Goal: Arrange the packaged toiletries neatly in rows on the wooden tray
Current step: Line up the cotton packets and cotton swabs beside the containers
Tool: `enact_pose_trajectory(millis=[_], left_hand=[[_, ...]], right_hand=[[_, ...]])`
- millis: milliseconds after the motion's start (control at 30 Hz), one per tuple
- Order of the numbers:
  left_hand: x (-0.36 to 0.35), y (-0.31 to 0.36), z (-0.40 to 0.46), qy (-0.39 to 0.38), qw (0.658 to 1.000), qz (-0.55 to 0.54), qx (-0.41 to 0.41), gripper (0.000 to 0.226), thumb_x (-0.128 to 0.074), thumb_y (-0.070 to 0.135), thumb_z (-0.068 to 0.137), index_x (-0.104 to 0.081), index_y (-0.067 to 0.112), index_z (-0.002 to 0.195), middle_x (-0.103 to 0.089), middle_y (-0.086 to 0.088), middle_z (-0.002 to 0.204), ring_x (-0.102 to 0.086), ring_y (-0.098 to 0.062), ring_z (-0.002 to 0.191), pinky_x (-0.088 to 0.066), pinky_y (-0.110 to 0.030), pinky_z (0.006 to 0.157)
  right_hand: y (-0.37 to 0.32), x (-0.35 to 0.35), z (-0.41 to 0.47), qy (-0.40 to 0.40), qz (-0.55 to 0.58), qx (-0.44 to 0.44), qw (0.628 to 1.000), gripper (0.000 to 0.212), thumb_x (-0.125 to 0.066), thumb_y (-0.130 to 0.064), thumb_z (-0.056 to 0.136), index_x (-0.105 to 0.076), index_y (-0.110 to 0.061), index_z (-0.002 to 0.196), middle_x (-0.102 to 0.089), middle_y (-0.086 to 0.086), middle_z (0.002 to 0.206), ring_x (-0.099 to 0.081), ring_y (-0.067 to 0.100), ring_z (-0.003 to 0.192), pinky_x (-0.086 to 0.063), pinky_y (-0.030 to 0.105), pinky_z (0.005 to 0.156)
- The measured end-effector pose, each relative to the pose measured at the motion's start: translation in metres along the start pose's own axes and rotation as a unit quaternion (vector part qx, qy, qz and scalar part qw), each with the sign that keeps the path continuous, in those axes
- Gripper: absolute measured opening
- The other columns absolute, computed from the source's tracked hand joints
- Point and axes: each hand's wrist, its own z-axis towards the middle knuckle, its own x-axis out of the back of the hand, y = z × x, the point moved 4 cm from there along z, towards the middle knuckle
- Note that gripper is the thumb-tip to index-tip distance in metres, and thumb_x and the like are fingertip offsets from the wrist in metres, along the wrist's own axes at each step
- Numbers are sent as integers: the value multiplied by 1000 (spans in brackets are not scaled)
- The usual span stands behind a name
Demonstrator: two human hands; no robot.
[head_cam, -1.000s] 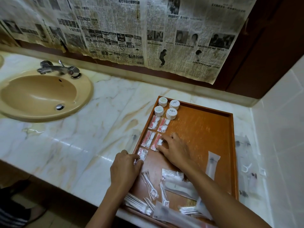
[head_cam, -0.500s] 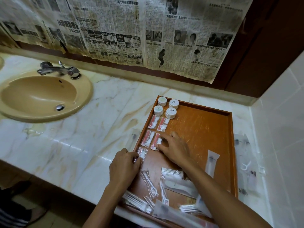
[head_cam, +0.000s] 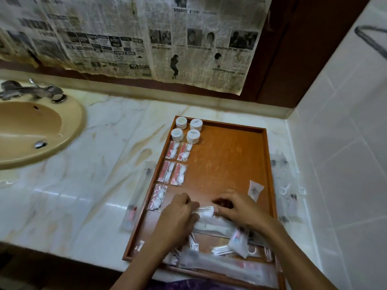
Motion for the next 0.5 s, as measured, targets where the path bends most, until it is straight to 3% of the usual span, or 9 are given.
enact_pose_trajectory(millis=[200,333,433,500], left_hand=[[4,3,7,43,997,-58,-37,16,-62,27,89,-63,18,101,-50,3,100,-50,-14,95,-46,-29,73],[26,-12,-1,131,987,-90,-6,17,-70,27,86,-66,17,100,-57,3,100,-52,-11,90,-47,-24,73],[39,-31,-12,179,981,-74,30,12,-71,20,84,-70,17,96,-60,1,95,-52,-14,90,-45,-24,74],[42,-42,-19,188,979,-58,49,12,-73,13,82,-73,15,93,-61,-1,91,-54,-19,89,-45,-27,72]], right_hand=[[-9,-8,-2,28,-25,12,999,5,-62,-24,90,-65,-23,93,-56,-9,96,-50,8,90,-46,30,84],[-2,1,0,151,54,40,986,24,-59,6,81,-69,-15,79,-54,-4,88,-51,5,81,-44,24,73],[6,-1,0,186,56,20,981,24,-59,4,86,-75,-13,91,-57,-4,92,-54,4,83,-43,13,73],[7,-7,3,203,39,5,978,22,-58,-3,90,-73,-15,102,-58,-4,95,-55,8,87,-44,15,76]])
